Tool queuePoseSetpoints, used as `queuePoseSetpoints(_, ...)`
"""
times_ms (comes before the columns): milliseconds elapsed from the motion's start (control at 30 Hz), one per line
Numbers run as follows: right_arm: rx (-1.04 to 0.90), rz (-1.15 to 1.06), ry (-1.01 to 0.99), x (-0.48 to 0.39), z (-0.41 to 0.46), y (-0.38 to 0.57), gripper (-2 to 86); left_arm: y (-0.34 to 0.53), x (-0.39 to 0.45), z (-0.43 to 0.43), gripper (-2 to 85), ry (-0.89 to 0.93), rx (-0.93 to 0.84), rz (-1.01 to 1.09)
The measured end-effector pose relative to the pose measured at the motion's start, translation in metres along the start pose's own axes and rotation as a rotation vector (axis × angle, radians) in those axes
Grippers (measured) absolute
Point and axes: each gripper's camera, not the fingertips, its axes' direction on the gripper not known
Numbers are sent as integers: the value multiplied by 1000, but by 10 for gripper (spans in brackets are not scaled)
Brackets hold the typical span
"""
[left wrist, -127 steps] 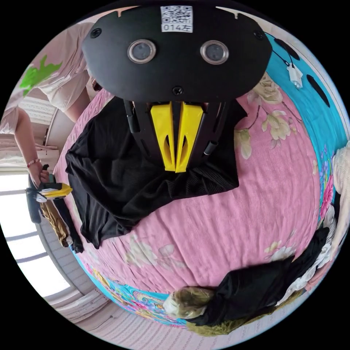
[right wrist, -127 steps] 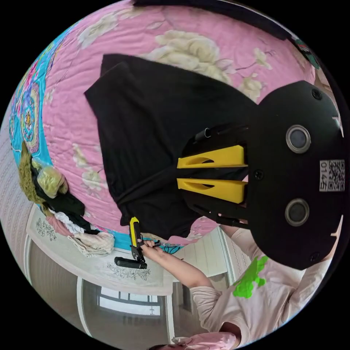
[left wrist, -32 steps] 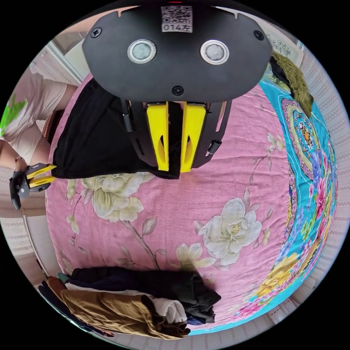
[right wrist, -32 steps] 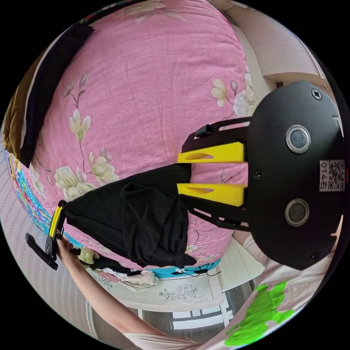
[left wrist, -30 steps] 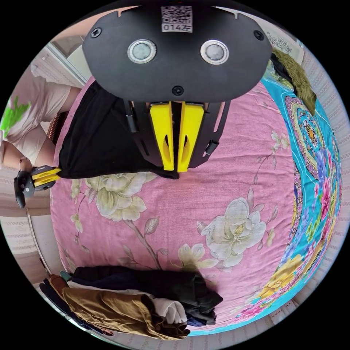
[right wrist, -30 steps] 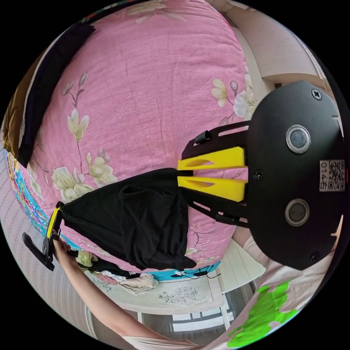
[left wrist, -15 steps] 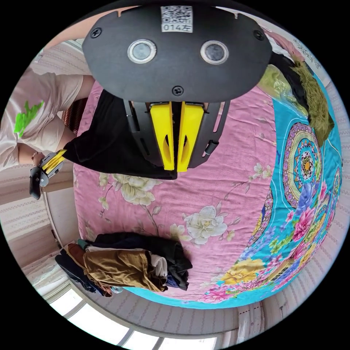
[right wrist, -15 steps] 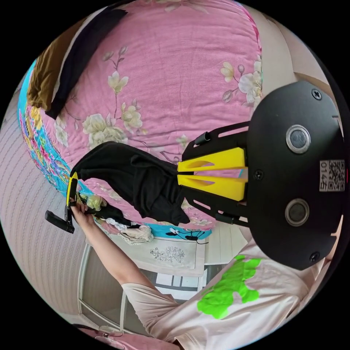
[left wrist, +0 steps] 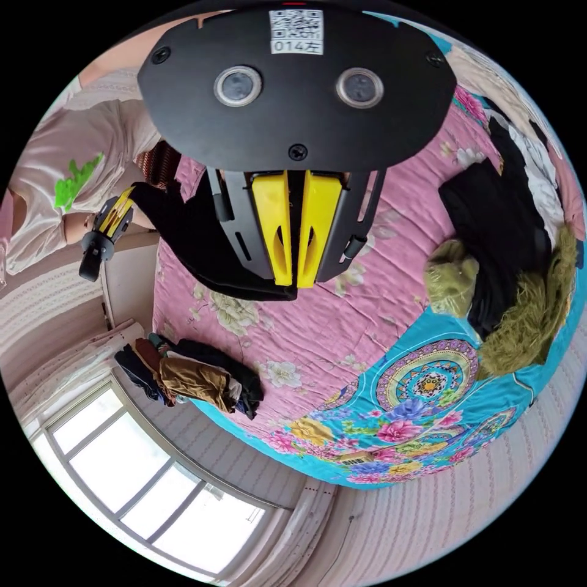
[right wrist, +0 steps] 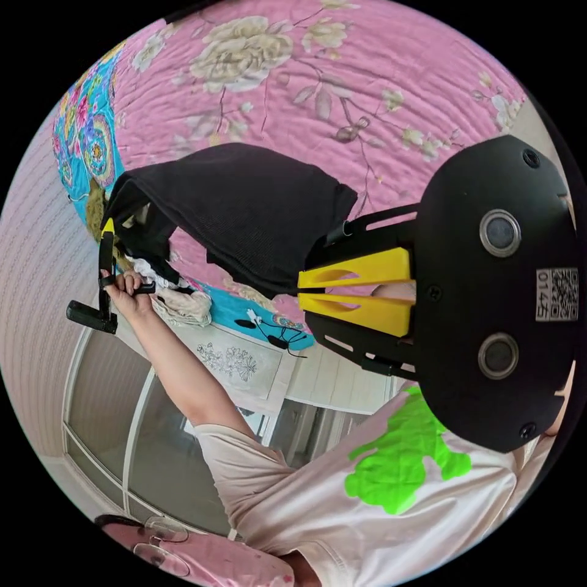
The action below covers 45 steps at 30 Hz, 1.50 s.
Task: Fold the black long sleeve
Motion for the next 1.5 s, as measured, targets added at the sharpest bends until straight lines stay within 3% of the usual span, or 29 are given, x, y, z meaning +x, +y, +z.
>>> queuePoseSetpoints(333,-257,-245,-143,-85,155,-77,5,263,-113,-79,-9,21,232,-297)
queuePoseSetpoints(600,-477,-294,44,-114,267,-106,8,436,-182,-41,13,45,309,-551)
queuePoseSetpoints(767,-579,-299,158,-121,318,-116,23,509,-207,-12,84,-107,251,-716)
queuePoseSetpoints(967,-618,-325,-7,-149,337,-137,126,550,-186,-27,117,-149,276,-594)
queuePoseSetpoints(1100,-582,-368,-116,-171,321,-148,130,558,-127,-25,107,-215,230,-441)
queuePoseSetpoints(1200,-443,-350,20,-171,285,-160,98,560,-81,-4,99,-242,205,-368)
queuePoseSetpoints(1333,-261,-220,357,-143,242,-172,76,550,-35,47,90,-251,183,-276)
queuePoseSetpoints(1500,-342,-92,453,-109,263,-181,81,548,-34,123,88,-267,6,-294)
